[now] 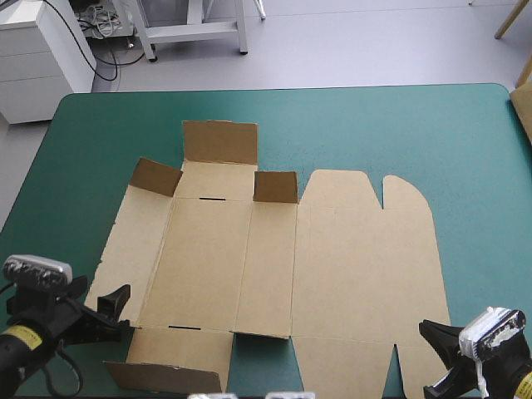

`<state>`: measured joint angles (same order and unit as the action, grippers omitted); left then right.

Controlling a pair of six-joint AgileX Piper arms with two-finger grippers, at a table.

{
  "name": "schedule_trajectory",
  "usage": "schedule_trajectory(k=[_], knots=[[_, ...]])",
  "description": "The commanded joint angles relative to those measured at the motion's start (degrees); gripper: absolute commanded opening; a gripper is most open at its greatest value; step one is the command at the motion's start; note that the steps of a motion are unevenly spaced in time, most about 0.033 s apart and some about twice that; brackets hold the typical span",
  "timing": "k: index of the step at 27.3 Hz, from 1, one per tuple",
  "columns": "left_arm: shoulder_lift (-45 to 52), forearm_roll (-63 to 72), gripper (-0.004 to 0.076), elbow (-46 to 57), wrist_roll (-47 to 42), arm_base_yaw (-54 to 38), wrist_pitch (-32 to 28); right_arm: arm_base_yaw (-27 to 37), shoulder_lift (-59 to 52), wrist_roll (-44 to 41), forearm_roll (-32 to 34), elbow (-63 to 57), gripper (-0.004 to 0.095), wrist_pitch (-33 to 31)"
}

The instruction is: Fold the box

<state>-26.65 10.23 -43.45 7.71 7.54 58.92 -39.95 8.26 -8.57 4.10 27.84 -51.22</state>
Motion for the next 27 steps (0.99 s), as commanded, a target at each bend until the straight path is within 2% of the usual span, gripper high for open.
schedule_trajectory(k=[1, 4, 7, 17, 21, 27], knots=[[-10.6, 0.6, 0.0498, -6.3, -0.6, 0.0, 1.8, -0.2, 0.7, 0.2, -0.1, 1.5, -0.0018, 3.8], [-20.6, -0.9, 0.0498, -9.8, -0.6, 0.0, 4.7, -0.2, 0.7, 0.2, -0.1, 1.5, -0.0018, 3.7], [-25.6, -2.7, 0.0498, -10.9, -1.3, 0.0, 7.5, -0.2, 0.7, 0.2, -0.1, 1.5, -0.0019, 3.6], [-34.0, -12.6, 0.0498, -13.9, -5.4, -0.5, 11.7, -0.2, 0.7, 0.2, -0.1, 1.5, -0.002, 3.6], [-35.7, -12.6, 0.0498, -14.7, -4.1, -6.9, 12.8, -0.2, 0.7, 0.2, -0.1, 1.5, -0.002, 3.6], [-38.6, -6.1, 0.0498, -14.8, 6.0, -21.4, 12.9, -0.2, 0.7, 0.2, -0.1, 1.5, -0.002, 3.6]])
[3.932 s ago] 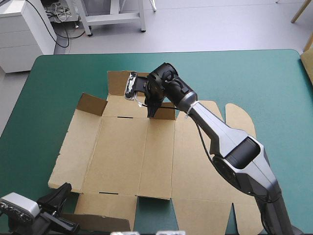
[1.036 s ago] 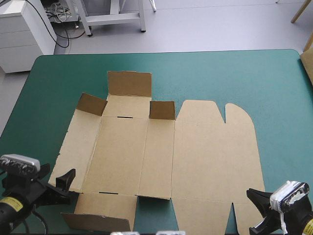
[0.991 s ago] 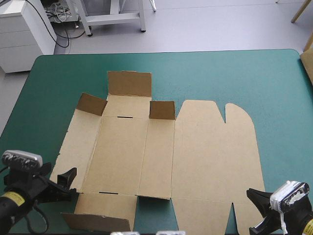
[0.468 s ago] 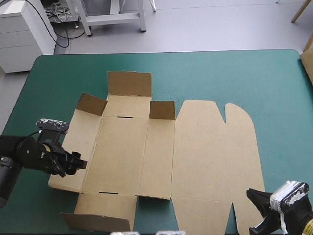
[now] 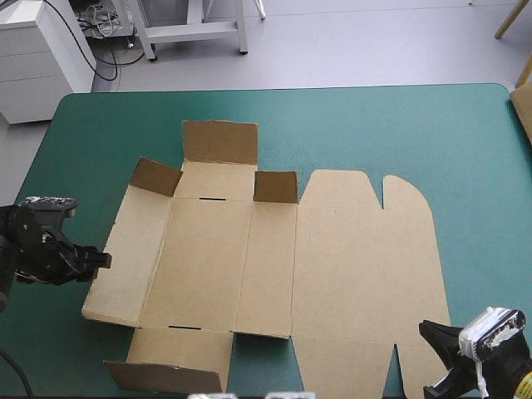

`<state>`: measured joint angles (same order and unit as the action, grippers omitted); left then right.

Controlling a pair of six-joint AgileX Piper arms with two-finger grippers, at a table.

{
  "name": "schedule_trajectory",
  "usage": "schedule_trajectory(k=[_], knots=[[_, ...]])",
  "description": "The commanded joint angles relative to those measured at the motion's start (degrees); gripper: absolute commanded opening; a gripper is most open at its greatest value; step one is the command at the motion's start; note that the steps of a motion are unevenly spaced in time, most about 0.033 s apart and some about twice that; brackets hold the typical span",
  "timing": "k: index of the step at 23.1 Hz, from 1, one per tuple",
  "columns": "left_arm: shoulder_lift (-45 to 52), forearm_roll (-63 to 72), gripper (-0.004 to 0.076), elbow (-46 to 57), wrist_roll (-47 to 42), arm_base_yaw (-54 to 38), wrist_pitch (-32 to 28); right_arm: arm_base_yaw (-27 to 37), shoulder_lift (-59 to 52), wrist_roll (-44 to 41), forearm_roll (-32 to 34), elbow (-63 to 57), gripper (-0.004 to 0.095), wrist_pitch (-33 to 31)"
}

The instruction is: Fold the box

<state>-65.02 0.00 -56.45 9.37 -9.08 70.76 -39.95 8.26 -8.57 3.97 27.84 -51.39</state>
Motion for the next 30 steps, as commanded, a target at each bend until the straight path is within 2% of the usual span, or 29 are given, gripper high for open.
schedule_trajectory(k=[1, 4, 6, 9, 18, 23, 30], knots=[[-0.8, 6.8, 0.0498, -1.8, 4.8, -7.0, -0.1, -0.2, 0.7, 0.2, 0.0, 1.5, -0.002, 3.7], [-3.6, 19.6, 0.0498, -1.8, 16.6, -14.1, -0.5, -0.2, 0.7, 0.2, 0.0, 1.5, -0.002, 3.7], [-6.7, 26.5, 0.0498, -1.8, 21.0, -17.6, 0.2, -0.2, 0.7, 0.2, 0.0, 1.5, -0.002, 3.7], [-11.4, 29.9, 0.0498, -1.8, 26.2, -19.7, 0.9, -0.2, 0.7, 0.2, 0.0, 1.5, -0.002, 3.7], [-24.1, 33.2, 0.0498, -1.8, 32.5, -19.9, 2.4, -0.2, 0.7, 0.2, 0.0, 1.5, -0.002, 3.7], [-26.5, 36.6, 0.0498, -1.8, 33.7, -19.3, 2.7, -0.2, 0.7, 0.2, 0.0, 1.5, -0.002, 3.7], [-27.0, 35.8, 0.0498, -1.8, 33.8, -11.0, 2.7, -0.2, 0.7, 0.2, 0.0, 1.5, -0.002, 3.7]])
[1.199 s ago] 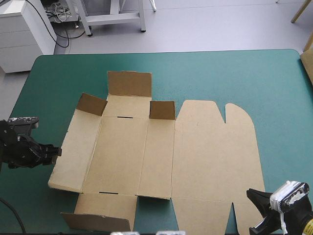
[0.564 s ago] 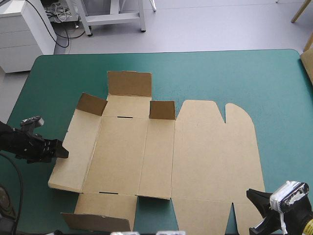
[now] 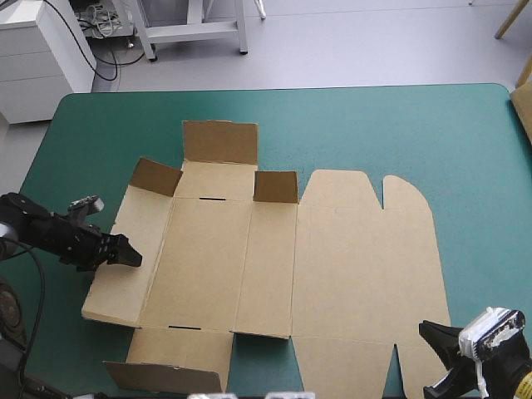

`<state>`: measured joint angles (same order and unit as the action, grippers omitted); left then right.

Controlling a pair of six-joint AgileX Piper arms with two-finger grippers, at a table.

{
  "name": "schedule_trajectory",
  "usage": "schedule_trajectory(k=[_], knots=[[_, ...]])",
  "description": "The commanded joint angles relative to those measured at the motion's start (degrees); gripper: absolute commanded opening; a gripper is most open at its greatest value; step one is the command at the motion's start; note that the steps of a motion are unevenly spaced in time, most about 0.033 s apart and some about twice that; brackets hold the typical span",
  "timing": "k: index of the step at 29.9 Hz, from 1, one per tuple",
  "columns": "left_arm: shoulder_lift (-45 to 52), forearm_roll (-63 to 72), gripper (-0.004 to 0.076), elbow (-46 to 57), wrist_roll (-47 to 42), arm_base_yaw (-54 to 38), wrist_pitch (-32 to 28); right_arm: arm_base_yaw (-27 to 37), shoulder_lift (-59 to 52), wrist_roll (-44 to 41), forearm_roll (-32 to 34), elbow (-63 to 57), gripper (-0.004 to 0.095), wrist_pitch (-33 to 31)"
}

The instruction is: Fold the box

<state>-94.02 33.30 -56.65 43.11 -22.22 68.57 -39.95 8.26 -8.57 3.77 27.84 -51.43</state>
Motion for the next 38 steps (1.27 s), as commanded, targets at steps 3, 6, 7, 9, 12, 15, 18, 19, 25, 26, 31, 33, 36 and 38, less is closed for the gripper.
schedule_trajectory(k=[3, 6, 7, 9, 12, 15, 18, 19, 25, 26, 31, 33, 36, 38], knots=[[2.0, 2.4, 0.0494, -1.6, -1.6, 3.1, 4.9, -0.2, 0.7, 0.2, 0.2, 1.5, -0.002, 3.8], [2.0, 2.2, 0.0461, -1.6, -3.9, 3.4, 5.0, -0.2, 0.7, 0.2, 0.2, 1.5, -0.002, 3.8], [2.0, 2.2, 0.0439, -1.6, -4.7, 3.4, 5.0, -0.2, 0.7, 0.2, 0.2, 1.5, -0.002, 3.8], [2.0, 2.2, 0.0384, -1.6, -5.9, 3.4, 5.0, -0.2, 0.7, 0.2, 0.2, 1.5, -0.002, 3.8], [2.0, 2.0, 0.0307, -1.6, -7.7, 3.4, 5.0, -0.2, 0.7, 0.2, 0.2, 1.5, -0.002, 3.8], [2.0, 2.0, 0.0245, -1.6, -7.8, 3.4, 5.0, -0.2, 0.7, 0.2, 0.2, 1.5, -0.002, 3.8], [2.0, 2.0, 0.0146, -1.6, -7.8, 3.4, 5.0, -0.2, 0.7, 0.2, 0.2, 1.5, -0.002, 3.8], [2.0, 2.2, 0.0099, -1.6, -7.7, 3.4, 5.0, -0.2, 0.7, 0.2, 0.2, 1.5, -0.002, 3.8], [2.0, 6.9, -0.0005, -1.6, -2.9, 3.4, 5.0, -0.2, 0.7, 0.2, 0.2, 1.5, -0.002, 3.8], [2.0, 8.1, -0.0005, -1.6, -2.4, 3.4, 5.0, -0.2, 0.7, 0.2, 0.2, 1.5, -0.002, 3.8], [2.0, 9.0, -0.0008, -1.6, -1.0, 3.4, 4.9, -0.2, 0.7, 0.1, 0.3, 1.5, -0.002, 3.8], [2.0, 9.7, -0.0008, -1.6, -0.7, 3.4, 4.9, -0.2, 0.7, 0.1, 0.3, 1.5, -0.002, 3.8], [2.0, 10.9, -0.0008, -1.6, 0.2, 3.4, 4.9, -0.2, 0.7, 0.1, 0.3, 1.5, -0.002, 3.8], [2.0, 10.5, -0.0008, -2.3, 0.2, 3.4, 4.9, -0.2, 0.7, 0.1, 0.3, 1.5, -0.002, 3.8]])
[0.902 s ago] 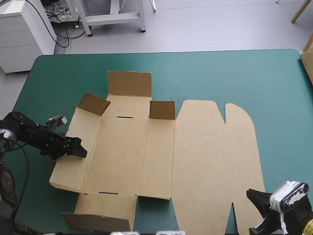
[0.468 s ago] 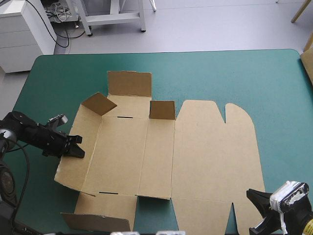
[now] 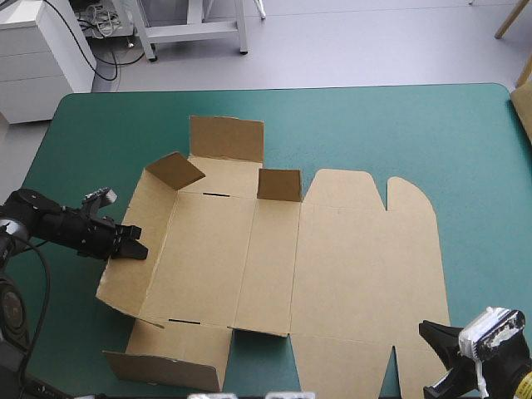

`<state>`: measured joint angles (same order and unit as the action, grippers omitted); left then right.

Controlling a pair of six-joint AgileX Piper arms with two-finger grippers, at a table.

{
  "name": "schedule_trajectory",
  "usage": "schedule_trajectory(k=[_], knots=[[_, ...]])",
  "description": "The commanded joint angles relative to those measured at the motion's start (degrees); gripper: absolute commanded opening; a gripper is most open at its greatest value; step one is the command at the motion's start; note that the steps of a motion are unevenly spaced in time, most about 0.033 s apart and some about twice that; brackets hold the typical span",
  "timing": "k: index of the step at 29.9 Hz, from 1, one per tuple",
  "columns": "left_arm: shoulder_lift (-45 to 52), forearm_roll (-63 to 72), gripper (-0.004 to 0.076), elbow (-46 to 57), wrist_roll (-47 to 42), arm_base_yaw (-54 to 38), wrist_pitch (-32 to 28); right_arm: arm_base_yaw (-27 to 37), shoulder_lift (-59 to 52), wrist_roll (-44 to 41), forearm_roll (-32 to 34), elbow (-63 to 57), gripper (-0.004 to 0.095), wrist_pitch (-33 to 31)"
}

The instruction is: Fold the box

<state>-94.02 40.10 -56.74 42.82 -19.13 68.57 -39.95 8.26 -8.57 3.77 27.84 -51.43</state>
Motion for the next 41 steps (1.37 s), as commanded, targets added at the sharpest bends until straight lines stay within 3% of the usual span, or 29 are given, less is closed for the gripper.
schedule_trajectory(k=[1, 9, 25, 34, 41], knots=[[2.0, 3.4, -0.0008, -3.2, 0.5, 0.3, 4.9, -0.2, 0.7, 0.1, 0.3, 1.5, -0.002, 3.8], [2.0, -9.8, -0.0008, -20.4, 0.0, 4.3, 4.1, -0.2, 0.7, 0.1, 0.4, 1.5, -0.002, 3.8], [-10.7, -47.6, -0.0008, -41.7, -1.7, 34.5, -3.4, -0.2, 0.7, 0.0, 0.4, 1.5, -0.002, 3.8], [-13.8, -58.7, -0.0008, -45.5, 0.3, 47.3, -14.5, -0.2, 0.7, -1.5, 0.2, 1.5, -0.002, 3.8], [-12.7, -63.2, -0.0008, -45.4, 0.5, 53.6, -15.3, -0.2, 0.7, -2.2, 0.7, 1.5, -0.002, 3.7]])
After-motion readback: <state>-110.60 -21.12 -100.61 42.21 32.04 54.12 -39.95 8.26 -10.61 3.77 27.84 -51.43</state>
